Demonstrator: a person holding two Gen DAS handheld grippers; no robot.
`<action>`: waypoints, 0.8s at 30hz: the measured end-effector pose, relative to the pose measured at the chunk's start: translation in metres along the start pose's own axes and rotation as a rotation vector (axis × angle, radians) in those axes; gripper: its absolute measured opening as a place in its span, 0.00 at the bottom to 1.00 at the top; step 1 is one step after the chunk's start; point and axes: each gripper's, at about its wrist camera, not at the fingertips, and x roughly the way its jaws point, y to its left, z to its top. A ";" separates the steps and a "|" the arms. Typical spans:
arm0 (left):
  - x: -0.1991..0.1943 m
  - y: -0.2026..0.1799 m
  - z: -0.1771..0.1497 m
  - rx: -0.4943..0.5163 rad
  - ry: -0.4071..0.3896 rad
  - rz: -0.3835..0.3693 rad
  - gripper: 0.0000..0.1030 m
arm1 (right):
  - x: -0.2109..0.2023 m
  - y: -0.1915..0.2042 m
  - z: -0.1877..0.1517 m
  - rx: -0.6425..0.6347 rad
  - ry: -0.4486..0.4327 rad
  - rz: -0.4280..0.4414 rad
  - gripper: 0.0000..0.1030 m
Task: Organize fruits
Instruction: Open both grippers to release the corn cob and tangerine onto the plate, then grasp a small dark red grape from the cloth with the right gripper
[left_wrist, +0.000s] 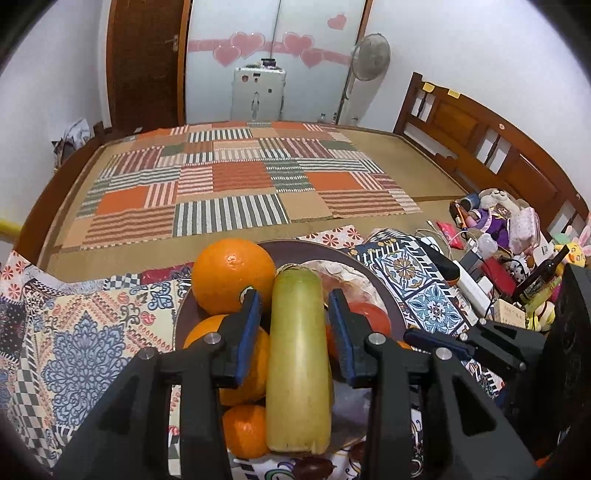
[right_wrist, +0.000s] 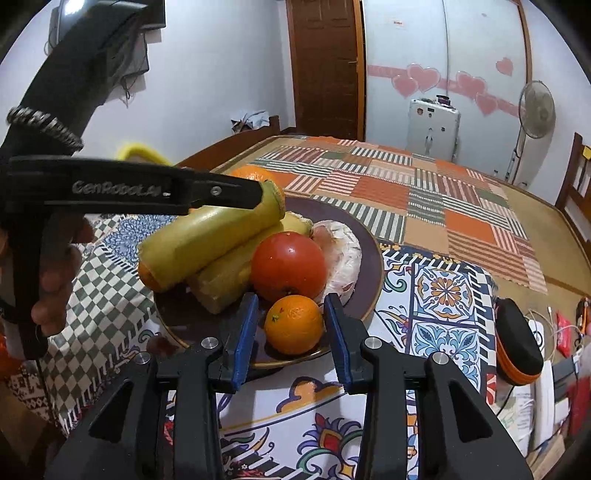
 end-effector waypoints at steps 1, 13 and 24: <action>-0.002 0.000 -0.001 0.001 -0.003 0.000 0.38 | -0.001 0.000 0.000 0.001 -0.003 -0.002 0.35; -0.062 0.000 -0.021 0.007 -0.065 0.021 0.38 | -0.036 0.013 0.002 0.011 -0.063 -0.016 0.37; -0.116 -0.006 -0.057 0.018 -0.117 0.043 0.52 | -0.061 0.032 -0.011 0.003 -0.084 -0.016 0.44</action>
